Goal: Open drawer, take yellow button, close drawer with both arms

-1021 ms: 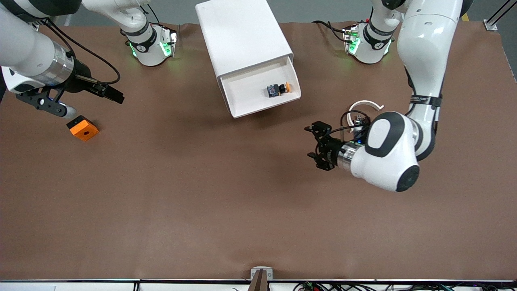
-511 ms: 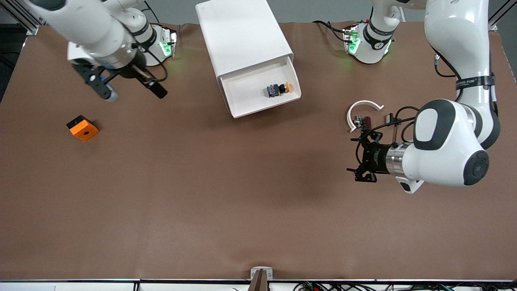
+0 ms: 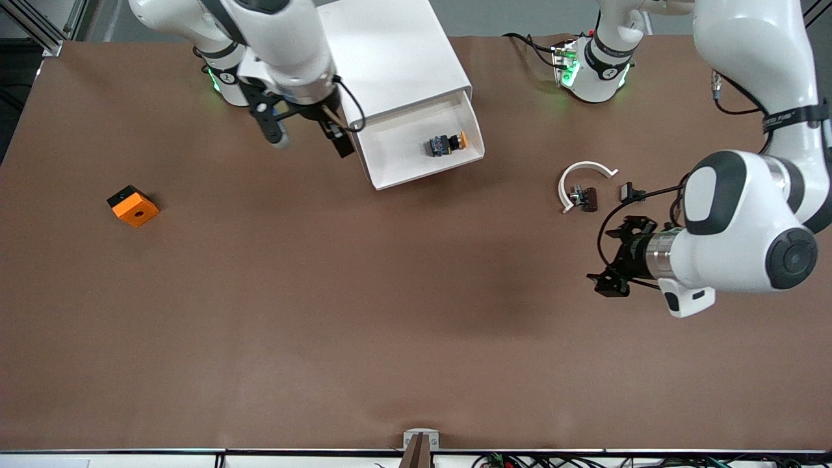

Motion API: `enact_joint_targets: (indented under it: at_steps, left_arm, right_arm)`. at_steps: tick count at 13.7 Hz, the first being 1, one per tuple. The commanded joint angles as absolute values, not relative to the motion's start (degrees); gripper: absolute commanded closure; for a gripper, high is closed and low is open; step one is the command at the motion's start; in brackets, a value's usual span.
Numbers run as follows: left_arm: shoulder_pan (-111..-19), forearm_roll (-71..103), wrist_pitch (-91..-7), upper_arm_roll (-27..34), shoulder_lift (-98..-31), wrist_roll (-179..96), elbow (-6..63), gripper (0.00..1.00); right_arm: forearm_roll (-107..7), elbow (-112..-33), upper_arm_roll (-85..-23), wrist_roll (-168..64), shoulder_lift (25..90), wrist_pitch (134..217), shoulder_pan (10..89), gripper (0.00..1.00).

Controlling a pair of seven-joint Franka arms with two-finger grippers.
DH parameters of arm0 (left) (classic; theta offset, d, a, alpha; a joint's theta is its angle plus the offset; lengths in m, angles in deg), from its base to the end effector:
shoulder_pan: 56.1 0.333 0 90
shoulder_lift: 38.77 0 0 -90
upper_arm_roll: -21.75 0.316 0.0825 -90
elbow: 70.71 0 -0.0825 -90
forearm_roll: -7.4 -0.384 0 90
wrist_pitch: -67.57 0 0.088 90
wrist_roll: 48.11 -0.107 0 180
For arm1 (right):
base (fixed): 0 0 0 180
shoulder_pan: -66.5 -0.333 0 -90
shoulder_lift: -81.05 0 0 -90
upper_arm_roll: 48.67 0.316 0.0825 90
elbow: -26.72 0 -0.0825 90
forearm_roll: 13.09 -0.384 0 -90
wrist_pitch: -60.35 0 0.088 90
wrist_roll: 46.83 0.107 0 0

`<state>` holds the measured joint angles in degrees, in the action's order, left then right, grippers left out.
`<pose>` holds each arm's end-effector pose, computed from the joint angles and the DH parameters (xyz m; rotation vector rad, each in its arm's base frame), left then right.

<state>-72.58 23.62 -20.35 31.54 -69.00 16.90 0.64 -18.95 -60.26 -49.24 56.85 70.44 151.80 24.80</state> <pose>0.6712 -0.1356 0.4490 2.6855 1.5157 -0.4684 0.4498 0.4076 0.5442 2.6120 -1.6009 -0.1962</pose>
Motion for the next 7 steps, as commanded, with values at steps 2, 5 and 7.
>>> enact_joint_targets:
  at_steps: [2, 5, 7]
  left_arm:
    - [-72.9, 18.1, -20.2, 32.5, -63.2, 1.3, 2.1, 0.0]
    - [-69.5, 15.1, -19.3, 32.2, -58.7, -10.7, 2.5, 0.0]
    - [-68.4, 14.6, -17.1, 32.2, -56.5, -17.2, 2.5, 0.0]
  right_arm:
    - [-20.8, -48.1, -50.0, 65.9, 58.3, 150.7, 20.5, 0.0]
    - [-21.4, -45.6, -49.9, 71.5, 54.5, 153.7, 17.8, 0.0]
    - [-23.0, -45.6, -50.0, 72.0, 53.6, 154.4, 16.5, 0.0]
